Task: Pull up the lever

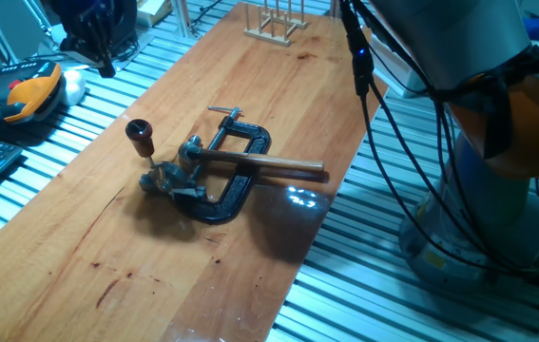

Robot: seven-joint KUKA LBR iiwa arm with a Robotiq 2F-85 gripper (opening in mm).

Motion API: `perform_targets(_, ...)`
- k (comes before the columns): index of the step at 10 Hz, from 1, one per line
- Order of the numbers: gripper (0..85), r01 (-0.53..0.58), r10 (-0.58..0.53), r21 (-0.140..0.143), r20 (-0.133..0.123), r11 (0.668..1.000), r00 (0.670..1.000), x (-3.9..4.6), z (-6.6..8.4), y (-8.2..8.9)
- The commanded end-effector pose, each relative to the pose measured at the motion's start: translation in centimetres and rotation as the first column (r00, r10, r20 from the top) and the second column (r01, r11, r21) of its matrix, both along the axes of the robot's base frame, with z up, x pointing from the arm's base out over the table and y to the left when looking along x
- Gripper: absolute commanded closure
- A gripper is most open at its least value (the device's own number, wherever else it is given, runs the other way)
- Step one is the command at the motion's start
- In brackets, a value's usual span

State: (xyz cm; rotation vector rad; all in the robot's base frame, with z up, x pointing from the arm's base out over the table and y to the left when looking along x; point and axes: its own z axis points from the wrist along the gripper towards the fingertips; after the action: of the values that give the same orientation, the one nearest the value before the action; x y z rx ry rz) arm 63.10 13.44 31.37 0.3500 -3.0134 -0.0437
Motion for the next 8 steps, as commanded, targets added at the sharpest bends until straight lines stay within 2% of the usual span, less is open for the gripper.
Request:
perform_targets(1, 85.0, 0.000, 0.000, -0.003, -0.003, 1.000, 1.000, -0.03, 0.07, -0.04)
perform_targets(4, 85.0, 0.004, -0.004, -0.003, -0.004, 1.000, 1.000, 0.00, 0.09, 0.11)
perform_targets(5, 85.0, 0.004, -0.004, -0.003, -0.014, 1.000, 1.000, -0.03, 0.10, 0.17)
perform_targets(8, 85.0, 0.001, -0.001, -0.024, -0.030, 1.000, 1.000, -0.34, 0.36, 0.23)
